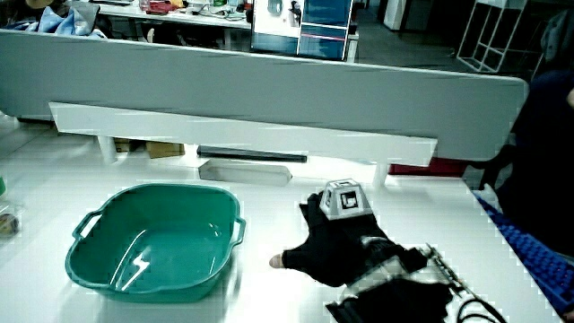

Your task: Pick red block

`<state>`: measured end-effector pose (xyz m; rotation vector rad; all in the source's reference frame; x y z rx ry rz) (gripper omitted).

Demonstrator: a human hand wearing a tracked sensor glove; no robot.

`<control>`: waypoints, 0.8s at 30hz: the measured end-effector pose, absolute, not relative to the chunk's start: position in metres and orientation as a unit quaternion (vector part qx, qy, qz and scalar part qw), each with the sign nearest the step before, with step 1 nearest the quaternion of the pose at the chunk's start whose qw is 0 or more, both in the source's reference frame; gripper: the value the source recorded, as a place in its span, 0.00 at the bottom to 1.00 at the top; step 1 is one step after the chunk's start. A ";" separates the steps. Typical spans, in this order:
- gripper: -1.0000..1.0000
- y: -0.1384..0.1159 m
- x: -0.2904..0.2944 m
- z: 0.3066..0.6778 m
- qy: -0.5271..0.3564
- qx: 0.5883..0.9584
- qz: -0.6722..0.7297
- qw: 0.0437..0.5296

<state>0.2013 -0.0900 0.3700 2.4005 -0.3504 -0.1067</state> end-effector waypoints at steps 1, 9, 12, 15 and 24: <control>0.50 -0.086 0.197 0.364 -0.153 0.927 -0.037 0.341; 0.50 -0.063 0.190 0.366 -0.186 0.914 -0.015 0.361; 0.50 -0.054 0.187 0.368 -0.199 0.907 -0.019 0.370; 0.50 -0.044 0.184 0.367 -0.210 0.908 -0.029 0.362; 0.50 -0.022 0.173 0.367 -0.240 0.893 -0.017 0.381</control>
